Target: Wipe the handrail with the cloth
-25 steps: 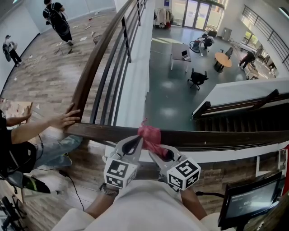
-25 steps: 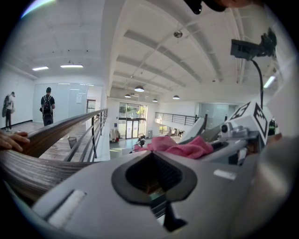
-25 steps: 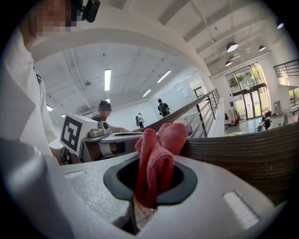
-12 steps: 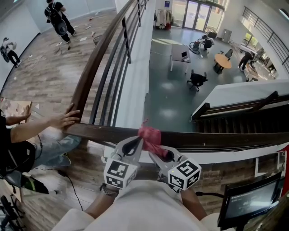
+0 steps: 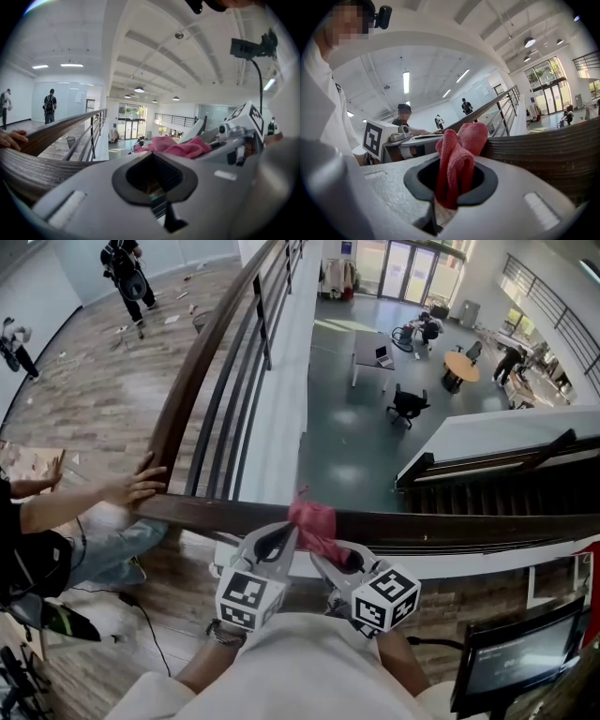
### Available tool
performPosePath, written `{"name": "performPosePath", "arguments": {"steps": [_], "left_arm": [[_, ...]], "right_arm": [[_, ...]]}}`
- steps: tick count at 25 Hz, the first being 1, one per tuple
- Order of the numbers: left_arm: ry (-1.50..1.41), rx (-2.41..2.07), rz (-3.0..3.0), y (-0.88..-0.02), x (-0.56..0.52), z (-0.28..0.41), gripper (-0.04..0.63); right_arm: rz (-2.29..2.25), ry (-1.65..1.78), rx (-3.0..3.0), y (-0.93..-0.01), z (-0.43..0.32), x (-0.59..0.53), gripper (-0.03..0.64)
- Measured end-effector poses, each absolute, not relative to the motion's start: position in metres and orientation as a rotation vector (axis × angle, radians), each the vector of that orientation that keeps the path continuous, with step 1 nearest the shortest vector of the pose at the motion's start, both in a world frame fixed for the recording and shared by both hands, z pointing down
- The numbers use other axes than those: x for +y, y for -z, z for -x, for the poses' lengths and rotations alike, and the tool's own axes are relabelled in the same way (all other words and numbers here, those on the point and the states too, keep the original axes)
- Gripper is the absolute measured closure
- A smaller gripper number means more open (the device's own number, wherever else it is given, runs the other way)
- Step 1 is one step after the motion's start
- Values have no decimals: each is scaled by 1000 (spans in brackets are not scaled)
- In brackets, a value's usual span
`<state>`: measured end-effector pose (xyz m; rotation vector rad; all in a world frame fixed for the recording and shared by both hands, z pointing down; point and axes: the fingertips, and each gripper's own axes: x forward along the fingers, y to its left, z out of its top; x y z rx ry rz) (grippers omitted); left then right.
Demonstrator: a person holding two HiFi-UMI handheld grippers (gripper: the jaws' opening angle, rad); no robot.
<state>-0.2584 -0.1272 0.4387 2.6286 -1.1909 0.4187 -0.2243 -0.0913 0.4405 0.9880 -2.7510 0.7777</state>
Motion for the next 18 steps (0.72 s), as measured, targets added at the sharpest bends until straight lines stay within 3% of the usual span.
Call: {"name": "performPosePath", "arguments": {"steps": [18], "left_arm": [[-396,-1214,-2617,-435,-129,272,589]], "right_arm": [[-933,-821,-2769,-434,237,-93,555]]}}
